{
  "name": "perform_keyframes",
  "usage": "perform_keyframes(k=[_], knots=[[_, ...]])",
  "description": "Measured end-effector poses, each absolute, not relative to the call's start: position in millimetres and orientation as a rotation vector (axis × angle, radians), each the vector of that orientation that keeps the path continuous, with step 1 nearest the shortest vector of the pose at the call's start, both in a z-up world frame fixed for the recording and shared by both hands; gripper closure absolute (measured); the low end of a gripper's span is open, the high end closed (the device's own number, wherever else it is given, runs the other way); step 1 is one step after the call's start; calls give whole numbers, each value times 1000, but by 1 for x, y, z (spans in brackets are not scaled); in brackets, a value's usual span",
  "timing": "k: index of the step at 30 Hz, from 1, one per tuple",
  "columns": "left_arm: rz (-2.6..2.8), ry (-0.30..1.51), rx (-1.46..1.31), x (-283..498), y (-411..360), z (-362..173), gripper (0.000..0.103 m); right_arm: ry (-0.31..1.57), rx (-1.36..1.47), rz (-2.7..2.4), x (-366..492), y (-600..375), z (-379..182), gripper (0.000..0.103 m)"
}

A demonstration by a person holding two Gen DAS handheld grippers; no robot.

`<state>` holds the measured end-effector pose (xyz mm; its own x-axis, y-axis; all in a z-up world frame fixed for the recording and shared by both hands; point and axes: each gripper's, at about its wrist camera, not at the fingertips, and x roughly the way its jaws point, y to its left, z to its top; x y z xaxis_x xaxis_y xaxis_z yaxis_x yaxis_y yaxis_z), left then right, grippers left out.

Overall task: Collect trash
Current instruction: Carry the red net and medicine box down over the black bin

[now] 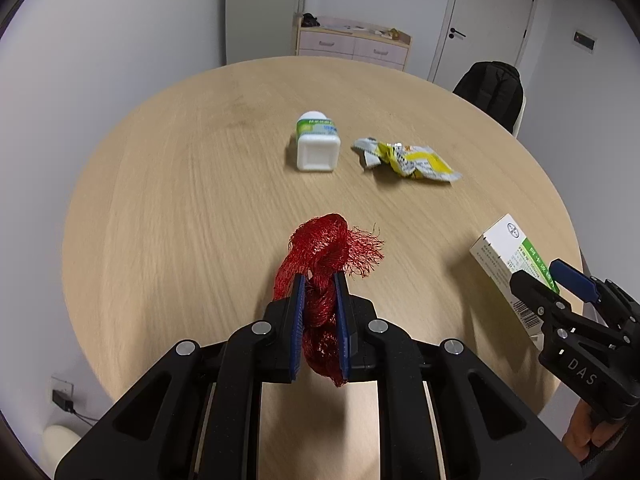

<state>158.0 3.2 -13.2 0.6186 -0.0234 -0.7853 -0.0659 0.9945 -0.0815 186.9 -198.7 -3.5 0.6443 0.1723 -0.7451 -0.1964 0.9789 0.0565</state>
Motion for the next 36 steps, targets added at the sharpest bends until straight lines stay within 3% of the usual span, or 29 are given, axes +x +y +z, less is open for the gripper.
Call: perform_keyframes(k=[36], knots=[[0, 837, -96, -63, -20, -22, 89, 742, -10, 157, -44, -220, 6, 39]])
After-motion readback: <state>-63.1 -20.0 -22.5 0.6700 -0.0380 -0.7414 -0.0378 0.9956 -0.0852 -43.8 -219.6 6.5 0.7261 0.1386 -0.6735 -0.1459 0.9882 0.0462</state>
